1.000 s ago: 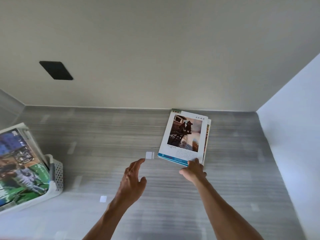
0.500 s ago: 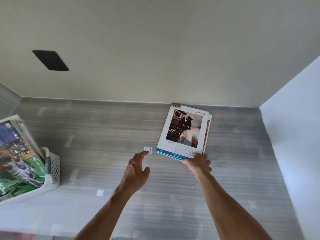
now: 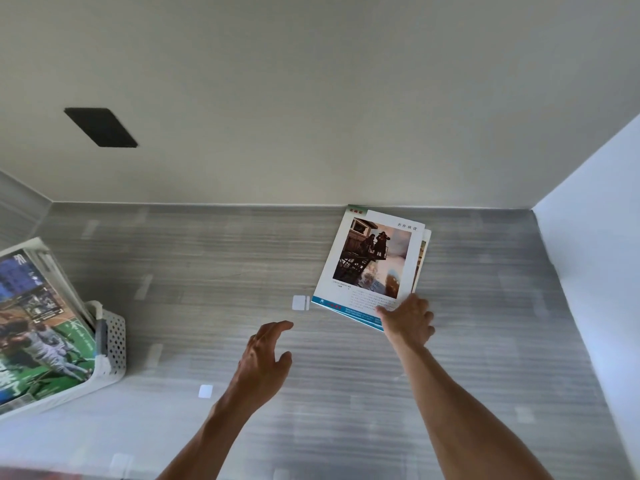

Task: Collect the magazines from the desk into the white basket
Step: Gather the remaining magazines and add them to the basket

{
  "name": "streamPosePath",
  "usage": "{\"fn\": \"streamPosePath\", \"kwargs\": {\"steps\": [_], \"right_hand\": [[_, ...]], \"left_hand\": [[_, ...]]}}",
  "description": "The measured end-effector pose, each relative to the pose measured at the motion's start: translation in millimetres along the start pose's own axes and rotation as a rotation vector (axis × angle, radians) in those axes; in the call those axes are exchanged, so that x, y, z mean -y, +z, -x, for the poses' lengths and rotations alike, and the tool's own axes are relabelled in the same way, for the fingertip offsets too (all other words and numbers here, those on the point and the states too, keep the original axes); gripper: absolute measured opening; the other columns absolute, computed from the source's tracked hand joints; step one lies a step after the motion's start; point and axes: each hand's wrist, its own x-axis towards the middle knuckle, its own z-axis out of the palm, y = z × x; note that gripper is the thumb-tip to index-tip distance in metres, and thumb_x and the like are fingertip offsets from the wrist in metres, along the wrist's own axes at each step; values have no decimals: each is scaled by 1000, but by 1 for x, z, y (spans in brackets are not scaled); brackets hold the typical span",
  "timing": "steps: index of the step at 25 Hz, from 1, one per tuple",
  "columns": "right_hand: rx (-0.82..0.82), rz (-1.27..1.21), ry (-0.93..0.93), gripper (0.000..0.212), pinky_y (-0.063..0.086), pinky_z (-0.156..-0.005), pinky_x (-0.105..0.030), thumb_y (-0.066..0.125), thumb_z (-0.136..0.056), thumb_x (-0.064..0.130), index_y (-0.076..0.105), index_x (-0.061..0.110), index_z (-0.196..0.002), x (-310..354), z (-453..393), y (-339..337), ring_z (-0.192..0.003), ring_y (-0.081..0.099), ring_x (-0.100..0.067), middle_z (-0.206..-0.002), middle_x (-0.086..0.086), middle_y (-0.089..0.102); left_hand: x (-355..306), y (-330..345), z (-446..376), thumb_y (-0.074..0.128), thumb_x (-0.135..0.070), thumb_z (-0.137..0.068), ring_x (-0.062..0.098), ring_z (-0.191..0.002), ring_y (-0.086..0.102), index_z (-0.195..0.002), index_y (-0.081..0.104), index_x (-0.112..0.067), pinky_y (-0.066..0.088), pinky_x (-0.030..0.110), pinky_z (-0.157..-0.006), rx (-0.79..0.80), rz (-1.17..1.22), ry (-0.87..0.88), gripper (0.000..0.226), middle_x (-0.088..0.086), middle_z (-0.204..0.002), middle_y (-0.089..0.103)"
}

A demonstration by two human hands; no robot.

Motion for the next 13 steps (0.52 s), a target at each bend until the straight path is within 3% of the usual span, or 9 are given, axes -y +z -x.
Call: {"fn": "streamPosePath", "kwargs": {"steps": [2,5,8,10,13], "right_hand": [[-59,43,60,73,43,-92,-44,75,-75,51,48,6,-126,-1,-7,-3,-115,50,-35,-130,-15,51],[-122,48,-10,64,45,-89,-45,75,-77,46,53,6,-120,-3,-6,7,-110,51,-33,-123,-15,53],[-79,-142,69,67,48,-88,-46,81,-74,35,47,4,-122,-7,-8,12,-110,53,-36,-124,-17,53],[5,-303,121,57,53,-88,-45,79,-75,20,49,6,-121,-1,-8,10,-108,59,-36,-123,-16,60],[54,-410,-48,31,49,-67,-31,62,-80,3,56,7,-110,20,19,6,-93,67,-35,-106,-15,71]], "left_hand": [[5,-2,3,58,-8,-84,17,-127,46,-134,51,-21,37,30,-106,-4,5,-17,52,-2,-139,50],[12,-4,8,57,-8,-85,17,-127,46,-133,51,-23,38,33,-106,0,2,-67,51,-4,-139,50],[12,-1,10,57,-6,-83,17,-126,47,-132,51,-23,39,32,-105,15,13,-67,52,-4,-138,51],[10,-1,11,58,-4,-83,16,-125,48,-132,51,-24,39,31,-104,31,20,-47,54,-4,-138,51],[6,0,10,58,-5,-84,14,-121,51,-131,53,-24,43,31,-100,-1,42,-56,51,-6,-134,54]]}}
